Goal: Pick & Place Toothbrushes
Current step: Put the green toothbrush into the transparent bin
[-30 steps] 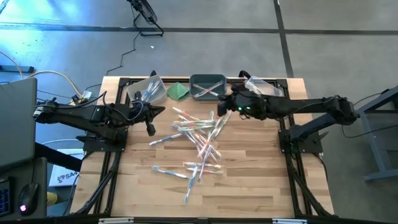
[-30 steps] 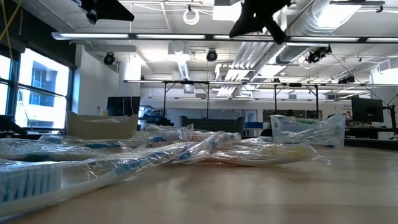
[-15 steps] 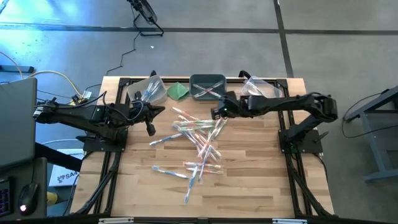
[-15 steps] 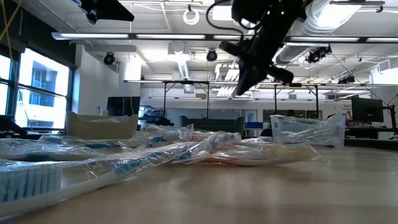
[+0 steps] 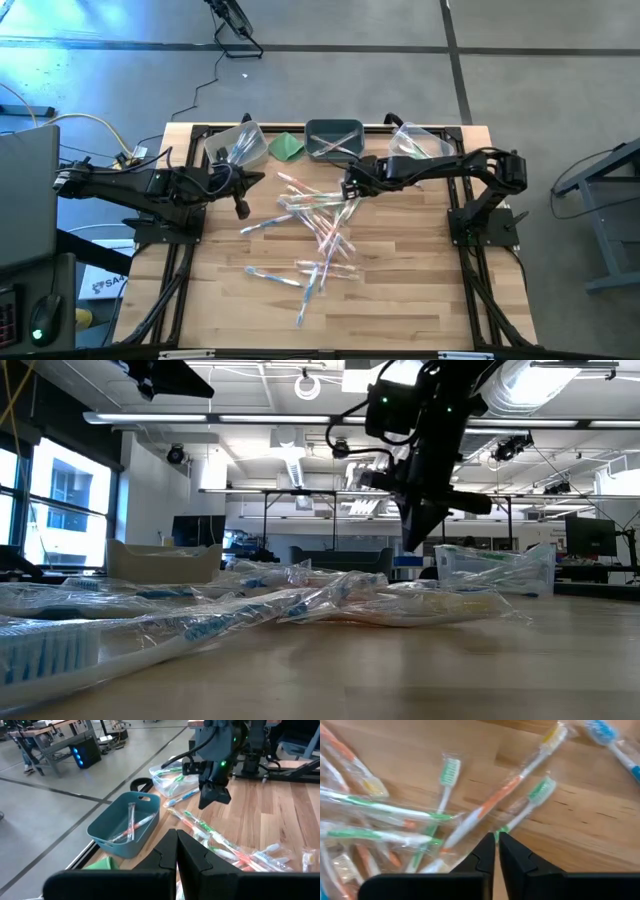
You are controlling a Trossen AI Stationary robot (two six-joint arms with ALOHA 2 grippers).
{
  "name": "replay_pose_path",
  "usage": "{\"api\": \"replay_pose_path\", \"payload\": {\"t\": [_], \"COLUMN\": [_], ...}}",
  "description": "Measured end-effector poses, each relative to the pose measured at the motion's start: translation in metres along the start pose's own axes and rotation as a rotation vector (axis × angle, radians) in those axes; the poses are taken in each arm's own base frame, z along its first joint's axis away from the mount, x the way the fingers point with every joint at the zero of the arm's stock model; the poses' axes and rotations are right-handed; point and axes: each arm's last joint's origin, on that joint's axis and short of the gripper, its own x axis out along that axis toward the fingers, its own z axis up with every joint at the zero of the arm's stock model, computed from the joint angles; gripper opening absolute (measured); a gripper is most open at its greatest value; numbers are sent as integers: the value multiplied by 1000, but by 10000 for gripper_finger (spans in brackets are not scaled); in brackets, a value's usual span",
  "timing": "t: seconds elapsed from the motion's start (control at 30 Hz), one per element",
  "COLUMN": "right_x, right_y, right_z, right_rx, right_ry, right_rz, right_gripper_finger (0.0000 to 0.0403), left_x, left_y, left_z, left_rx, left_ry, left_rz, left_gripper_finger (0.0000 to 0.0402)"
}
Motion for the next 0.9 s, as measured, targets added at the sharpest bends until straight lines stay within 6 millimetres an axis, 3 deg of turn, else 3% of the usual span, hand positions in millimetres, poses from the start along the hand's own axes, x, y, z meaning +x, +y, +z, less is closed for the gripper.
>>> {"api": "replay_pose_path", "payload": {"t": [0.27, 0.4, 0.57, 0.9], "right_x": [0, 0, 4, 37], "right_y": [-2, -2, -2, 3], "right_z": [1, 2, 1, -15], "right_rx": [93, 145, 187, 148], "right_ry": [-86, -119, -120, -34], "right_rz": [-49, -60, -67, -138], "right_gripper_finger": [131, 168, 176, 147], "left_x": [0, 0, 0, 0], "left_y": [0, 0, 0, 0], "left_z": [-3, -4, -4, -5], "left_rx": [20, 28, 25, 27], "left_ry": [27, 39, 39, 43], "left_rz": [0, -1, -1, -1], "left_gripper_finger": [0, 0, 0, 0]}}
